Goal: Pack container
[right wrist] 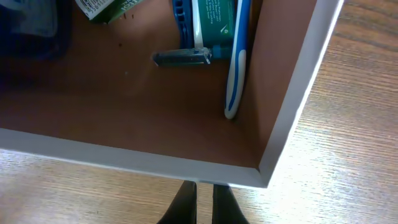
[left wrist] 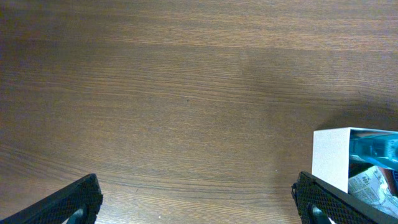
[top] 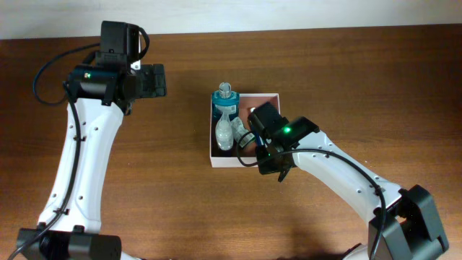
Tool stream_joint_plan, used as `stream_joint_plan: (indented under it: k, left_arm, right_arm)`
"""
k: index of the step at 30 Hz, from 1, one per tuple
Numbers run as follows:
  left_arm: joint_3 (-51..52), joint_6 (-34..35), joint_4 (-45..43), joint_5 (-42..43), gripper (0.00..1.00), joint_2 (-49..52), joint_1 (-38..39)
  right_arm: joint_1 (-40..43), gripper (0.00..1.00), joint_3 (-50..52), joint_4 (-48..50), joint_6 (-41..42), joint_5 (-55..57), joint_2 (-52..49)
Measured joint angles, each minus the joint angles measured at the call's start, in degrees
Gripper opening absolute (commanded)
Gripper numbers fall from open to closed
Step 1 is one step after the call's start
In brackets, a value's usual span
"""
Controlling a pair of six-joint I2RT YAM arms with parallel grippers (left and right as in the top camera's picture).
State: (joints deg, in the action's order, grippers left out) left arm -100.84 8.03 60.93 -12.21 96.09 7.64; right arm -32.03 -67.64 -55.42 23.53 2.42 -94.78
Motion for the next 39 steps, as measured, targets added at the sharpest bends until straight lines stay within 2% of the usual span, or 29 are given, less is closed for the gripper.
stream_joint_plan:
  k: [8, 11, 14, 27, 29, 34, 35, 36, 37, 38, 39]
  left_arm:
    - [0.0, 0.0, 0.0, 0.0, 0.99, 0.0, 0.0]
    - [0.0, 0.0, 0.0, 0.0, 0.99, 0.0, 0.0]
    - [0.0, 0.0, 0.0, 0.0, 0.99, 0.0, 0.0]
    - [0.0, 0.0, -0.02, -0.02, 0.99, 0.0, 0.0]
    - [0.0, 0.0, -0.02, 0.0, 0.99, 0.0, 0.0]
    - [0.0, 0.0, 0.02, 0.02, 1.0, 0.0, 0.0]
    - [0.0, 0.0, 0.02, 0.0, 0.99, 0.0, 0.0]
    - [0.0, 0.0, 0.02, 0.0, 0.99, 0.0, 0.0]
    - [0.0, 0.0, 0.02, 0.0, 1.0, 0.0, 0.0]
    - [0.0, 0.0, 0.02, 0.0, 0.99, 0.0, 0.0]
    - [0.0, 0.0, 0.02, 0.02, 0.99, 0.0, 0.0]
  right_arm:
    - [0.0, 0.04, 0.0, -4.37, -1.49, 0.72, 0.5]
    - [0.0, 0.04, 0.11, -5.9, -1.66, 0.76, 4.13]
    - [0.0, 0.04, 0.15, -6.34, -1.73, 0.7, 12.61]
    - [0.0, 0.04, -0.2, -12.17, -1.6, 0.61, 65.44]
    - [0.0, 0.04, -0.33, -14.84, -1.55, 0.61, 70.2]
    - [0.0, 0.04, -0.33, -18.34, -1.49, 0.57, 74.03]
    - [0.0, 0.07, -0.33, -18.45, -1.49, 0.57, 74.07]
    - [0.0, 0.2, -0.31, -18.49, -1.49, 0.57, 74.05]
    - [0.0, 0.39, -0.26, -18.53, -1.57, 0.57, 74.05]
    - [0.0, 0.67, -0.26, -18.51, -1.44, 0.57, 74.05]
    - [0.0, 0.73, -0.26, -18.56, -1.42, 0.59, 74.05]
